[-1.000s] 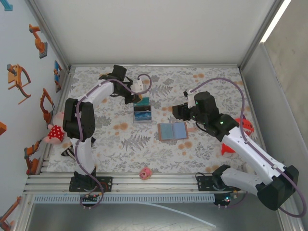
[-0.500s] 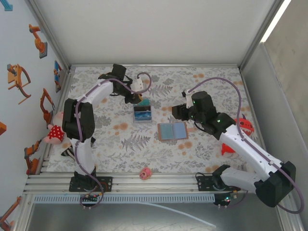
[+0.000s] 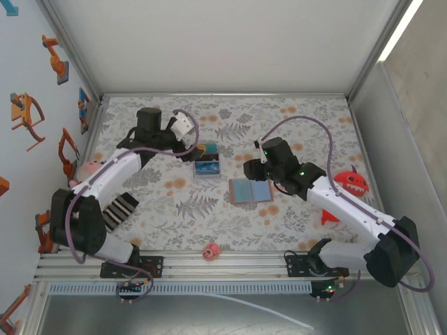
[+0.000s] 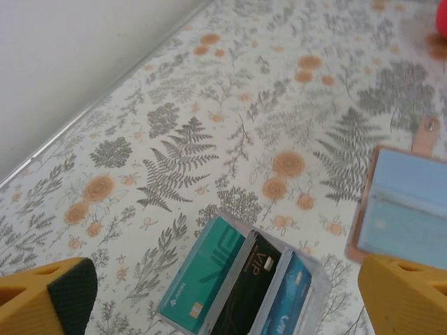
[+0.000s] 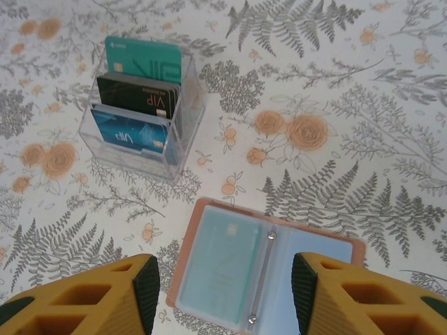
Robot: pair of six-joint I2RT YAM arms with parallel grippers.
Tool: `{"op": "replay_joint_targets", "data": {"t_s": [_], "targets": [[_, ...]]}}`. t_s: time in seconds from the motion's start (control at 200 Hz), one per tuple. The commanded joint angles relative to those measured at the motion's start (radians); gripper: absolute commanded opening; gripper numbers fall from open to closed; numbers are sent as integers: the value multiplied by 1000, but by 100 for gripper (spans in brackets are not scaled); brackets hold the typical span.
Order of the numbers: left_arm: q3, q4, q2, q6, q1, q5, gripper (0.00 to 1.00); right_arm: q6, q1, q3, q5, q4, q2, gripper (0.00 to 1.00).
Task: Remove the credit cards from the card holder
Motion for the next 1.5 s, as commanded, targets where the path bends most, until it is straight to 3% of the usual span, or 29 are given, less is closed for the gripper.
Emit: {"op": "replay_joint_targets", "data": {"t_s": [0.0,0.391,0.661,0.836,1.007,1.497], "targets": [[-116,213,-104,-267,-1,-54,97,32,34,-10,50,-25,32,53],[-435,387,-393,-655,-4,-346,97,39,151,67,78,-85,223,53],[-433,200,-449,-909,-4,-549,97,52,212,93,111,-149,328,51],[-421,138,-440,-1031,-3,-612,97,63,226,131,156,-177,417,51],[-368,-46,-434,-1173,-5,-769,97,62,226,152,175,-177,472,51],[-387,-20,-434,-1086,-6,-697,97,73,212,142,182,-155,547,50]]}}
